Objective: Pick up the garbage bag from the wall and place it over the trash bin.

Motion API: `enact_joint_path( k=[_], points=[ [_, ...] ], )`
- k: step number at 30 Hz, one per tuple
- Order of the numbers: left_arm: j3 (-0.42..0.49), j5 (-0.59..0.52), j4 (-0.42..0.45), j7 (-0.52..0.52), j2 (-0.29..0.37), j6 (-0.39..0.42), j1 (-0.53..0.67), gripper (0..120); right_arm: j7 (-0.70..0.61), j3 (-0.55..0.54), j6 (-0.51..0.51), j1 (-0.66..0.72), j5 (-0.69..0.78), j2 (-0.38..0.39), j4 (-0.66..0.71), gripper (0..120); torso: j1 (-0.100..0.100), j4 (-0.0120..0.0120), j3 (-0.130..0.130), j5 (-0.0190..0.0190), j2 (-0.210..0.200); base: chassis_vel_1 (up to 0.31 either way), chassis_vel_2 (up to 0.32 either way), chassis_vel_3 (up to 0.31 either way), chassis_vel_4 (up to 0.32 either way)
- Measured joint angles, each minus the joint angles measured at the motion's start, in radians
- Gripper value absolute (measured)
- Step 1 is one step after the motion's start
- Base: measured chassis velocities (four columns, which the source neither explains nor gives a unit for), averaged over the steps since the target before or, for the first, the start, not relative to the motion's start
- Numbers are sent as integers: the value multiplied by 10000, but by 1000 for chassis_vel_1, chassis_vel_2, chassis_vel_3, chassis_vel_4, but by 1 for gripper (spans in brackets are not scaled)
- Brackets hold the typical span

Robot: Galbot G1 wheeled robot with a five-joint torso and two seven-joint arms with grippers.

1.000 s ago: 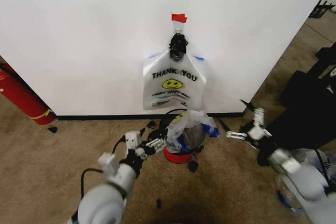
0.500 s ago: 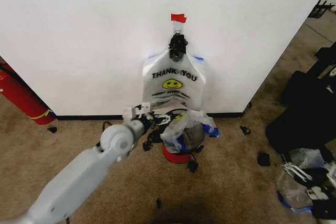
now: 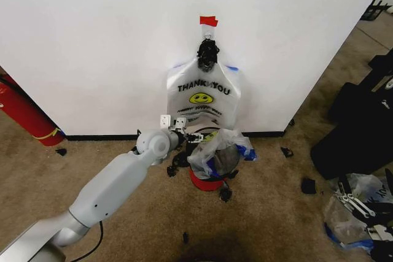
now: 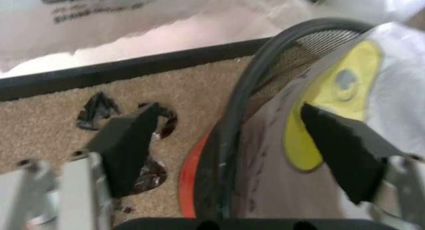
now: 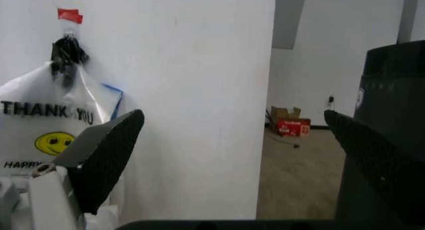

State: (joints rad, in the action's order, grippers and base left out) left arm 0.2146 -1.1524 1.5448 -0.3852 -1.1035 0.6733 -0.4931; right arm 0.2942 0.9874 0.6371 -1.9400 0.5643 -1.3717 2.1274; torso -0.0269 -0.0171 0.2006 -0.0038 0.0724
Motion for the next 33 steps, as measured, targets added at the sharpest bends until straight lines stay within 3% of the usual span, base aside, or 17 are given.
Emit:
enact_joint_path(
  k=[5,9,21,28,33],
  points=[
    [16,0,-68,-60,11,-47,3,64,6,-71,-36,85,-49,-34,0,100,0,-1,0,0,0,0,0,0,0],
    [44,-33,-62,-145,17,-130,-1,44,9,-211,-82,182,-197,-58,-33,100,0,-1,0,0,0,0,0,0,0],
    [192,-247,55,-550,-20,-315,-110,5,9,-294,-156,284,-312,-74,-110,100,0,-2,0,-1,0,0,0,0,0],
    [5,-736,373,-1232,10,-409,-291,4,-7,-365,-253,358,-347,4,-153,100,0,-4,0,-1,0,0,0,0,0],
    [-692,-1574,1661,-3026,203,-728,-1095,4,-103,-471,-444,468,-366,232,-177,100,0,2,-1,-1,0,0,0,0,0]
  ],
)
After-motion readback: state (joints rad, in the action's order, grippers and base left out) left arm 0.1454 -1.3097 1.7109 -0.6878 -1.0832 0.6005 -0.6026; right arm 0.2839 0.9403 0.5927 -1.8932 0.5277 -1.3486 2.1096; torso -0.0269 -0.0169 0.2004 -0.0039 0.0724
